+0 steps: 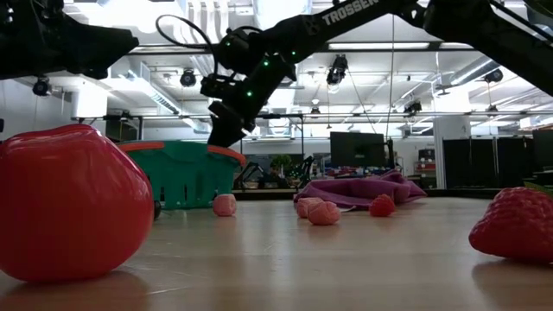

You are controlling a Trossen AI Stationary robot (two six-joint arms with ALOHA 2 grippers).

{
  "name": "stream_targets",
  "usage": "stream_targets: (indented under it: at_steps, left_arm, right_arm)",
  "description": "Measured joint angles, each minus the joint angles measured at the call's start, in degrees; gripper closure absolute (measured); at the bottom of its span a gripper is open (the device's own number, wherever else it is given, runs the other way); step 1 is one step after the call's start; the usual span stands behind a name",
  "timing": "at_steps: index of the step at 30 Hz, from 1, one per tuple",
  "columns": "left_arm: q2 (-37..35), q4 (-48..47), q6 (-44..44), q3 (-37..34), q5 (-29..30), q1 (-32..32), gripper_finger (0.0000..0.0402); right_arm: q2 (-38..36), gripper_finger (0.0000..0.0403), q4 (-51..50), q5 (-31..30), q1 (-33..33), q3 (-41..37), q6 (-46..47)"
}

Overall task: Pick and placing Produce into tupperware
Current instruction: Put the yellow lemon into the blue basket, then put the red raspberry into the blue basket

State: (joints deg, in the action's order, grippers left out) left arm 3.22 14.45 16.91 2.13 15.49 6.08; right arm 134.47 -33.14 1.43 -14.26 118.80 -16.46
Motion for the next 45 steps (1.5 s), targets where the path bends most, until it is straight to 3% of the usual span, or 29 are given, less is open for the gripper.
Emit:
stream_targets:
  at_steps: [25,36,45]
  left_arm:
    - [0.02,-0.02,0.0,0.0,0.0,0.0,0.0251]
    - [0.0,-0.02,0.0,0.0,0.0,0.01,0.0251]
    - [0.02,-0.02,0.01,0.0,0.0,-0.01,0.0251]
  right_arm:
    - [-0.02,0.0214,-2.48,0.26,0.87,0.0,1.02]
    - [-0.06,0.0156,-2.42,0.24,0.92,0.0,1.43]
    - [-0.1,0.0154,-2.34,0.22,0.9,0.02,1.43]
